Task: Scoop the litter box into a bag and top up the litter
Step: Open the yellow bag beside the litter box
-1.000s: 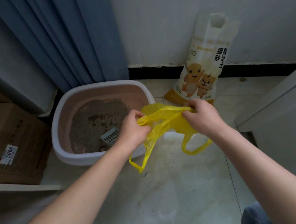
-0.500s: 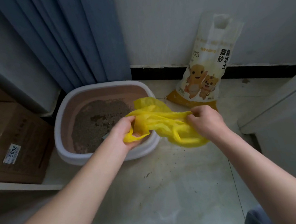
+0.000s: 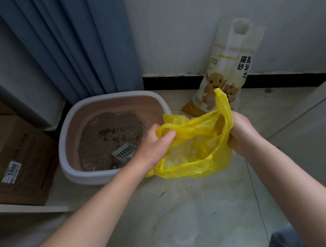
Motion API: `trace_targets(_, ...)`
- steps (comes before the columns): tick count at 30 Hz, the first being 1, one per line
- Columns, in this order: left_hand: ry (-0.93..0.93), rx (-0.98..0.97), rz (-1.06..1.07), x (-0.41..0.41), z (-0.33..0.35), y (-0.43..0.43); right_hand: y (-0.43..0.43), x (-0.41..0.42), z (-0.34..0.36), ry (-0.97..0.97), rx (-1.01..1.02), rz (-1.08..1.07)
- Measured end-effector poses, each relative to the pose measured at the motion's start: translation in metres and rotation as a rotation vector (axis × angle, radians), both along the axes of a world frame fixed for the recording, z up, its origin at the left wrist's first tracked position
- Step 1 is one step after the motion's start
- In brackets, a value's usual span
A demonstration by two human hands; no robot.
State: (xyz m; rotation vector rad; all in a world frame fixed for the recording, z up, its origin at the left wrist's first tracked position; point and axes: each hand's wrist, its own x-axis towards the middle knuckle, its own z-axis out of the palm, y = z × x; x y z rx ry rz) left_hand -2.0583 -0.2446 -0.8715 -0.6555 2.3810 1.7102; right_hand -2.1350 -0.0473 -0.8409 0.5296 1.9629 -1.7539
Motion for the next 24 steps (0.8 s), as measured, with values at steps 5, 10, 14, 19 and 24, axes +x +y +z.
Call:
trace_targets(5, -0.005, 0.045, 0.287, -0.008, 0.003, -0.007, -0.003, 0.009, 0.002, 0.196, 0.357, 0.416)
trace_targets(10, -0.090, 0.277, 0.541, -0.016, 0.001, -0.023, -0.003, 0.014, -0.020, 0.237, 0.931, 0.796)
trace_targets(14, -0.105, 0.382, 0.604, -0.019, 0.002, -0.031, 0.006, 0.007, -0.022, 0.070, 1.040, 0.726)
trace_targets(19, -0.135, 0.259, 0.467, -0.023, -0.002, -0.032, 0.004, 0.001, -0.006, -0.052, 0.284, 0.384)
trace_targets(24, 0.188, -0.233, 0.343, -0.017, -0.009, -0.024, 0.010, -0.005, -0.003, -0.076, 0.062, 0.113)
